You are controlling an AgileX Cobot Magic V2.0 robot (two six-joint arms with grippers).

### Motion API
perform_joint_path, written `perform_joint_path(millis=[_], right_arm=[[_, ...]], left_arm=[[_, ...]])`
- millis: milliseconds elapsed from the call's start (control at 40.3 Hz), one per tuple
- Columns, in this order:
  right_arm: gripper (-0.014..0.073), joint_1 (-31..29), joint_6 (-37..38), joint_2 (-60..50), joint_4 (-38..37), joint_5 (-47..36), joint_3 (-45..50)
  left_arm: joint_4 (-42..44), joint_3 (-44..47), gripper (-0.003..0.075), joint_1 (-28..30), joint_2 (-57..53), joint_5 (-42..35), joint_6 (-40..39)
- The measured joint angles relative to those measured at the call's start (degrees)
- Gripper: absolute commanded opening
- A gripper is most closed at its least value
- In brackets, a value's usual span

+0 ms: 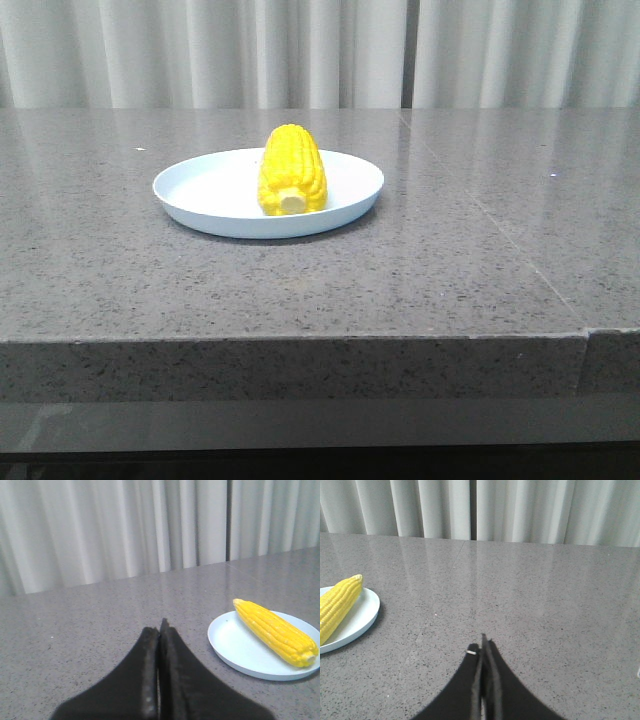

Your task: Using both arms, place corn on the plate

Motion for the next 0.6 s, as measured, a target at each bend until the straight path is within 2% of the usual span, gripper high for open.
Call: perform_joint_path(millis=[323,596], right_arm=[[-0.0068,0.0,0.0,0.0,0.0,0.0,0.0],[-0.0068,0.0,0.0,0.0,0.0,0.0,0.0]], left_arm=[[-4.3,14.8,-0.002,12.7,-12.0,-2.0,0.9],[-4.5,23.2,-0.002,13.8,-12.0,-5.6,1.2]])
